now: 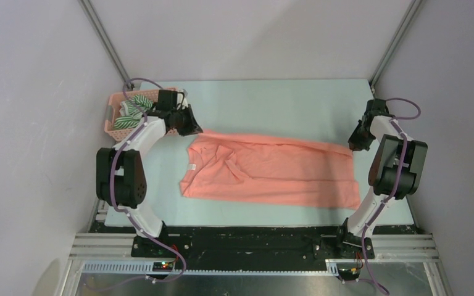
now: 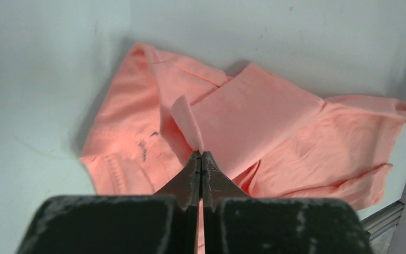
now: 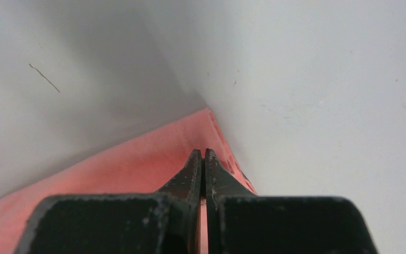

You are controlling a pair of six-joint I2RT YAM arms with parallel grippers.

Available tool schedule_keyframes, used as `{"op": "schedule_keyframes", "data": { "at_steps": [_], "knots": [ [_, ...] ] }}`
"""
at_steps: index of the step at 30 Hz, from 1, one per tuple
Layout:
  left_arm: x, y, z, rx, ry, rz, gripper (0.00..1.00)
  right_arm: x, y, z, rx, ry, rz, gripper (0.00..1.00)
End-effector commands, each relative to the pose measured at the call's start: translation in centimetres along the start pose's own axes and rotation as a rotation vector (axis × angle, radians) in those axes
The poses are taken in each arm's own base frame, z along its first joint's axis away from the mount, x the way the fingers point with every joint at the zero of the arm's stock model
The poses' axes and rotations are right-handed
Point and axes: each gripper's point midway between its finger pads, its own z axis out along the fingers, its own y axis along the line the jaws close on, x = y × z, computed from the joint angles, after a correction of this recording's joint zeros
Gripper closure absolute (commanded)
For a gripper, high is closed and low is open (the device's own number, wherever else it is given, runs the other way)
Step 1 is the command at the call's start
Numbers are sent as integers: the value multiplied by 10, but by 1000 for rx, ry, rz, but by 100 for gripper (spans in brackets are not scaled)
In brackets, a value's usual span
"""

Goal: Fold and stack the mixed laundry pile
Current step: Fold the T-shirt at the center of the board.

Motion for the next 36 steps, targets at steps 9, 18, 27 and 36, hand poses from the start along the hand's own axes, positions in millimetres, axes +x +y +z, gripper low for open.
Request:
{"op": "schedule_keyframes", "data": {
  "at_steps": [9,18,27,36],
  "knots": [
    [30,19,-30,-78,53,-6,100,9,-17,-18,33,-49,42,100],
    [44,13,-41,-48,72,-24,100,7,-18,-33,32,-76,63,100],
    [83,29,-43,-81,131,-69,100,42,-34,-31,63,-27,107,95],
    [109,30,-37,-70,203,-59,100,40,-31,-55,-3,-49,169,59]
  ]
}}
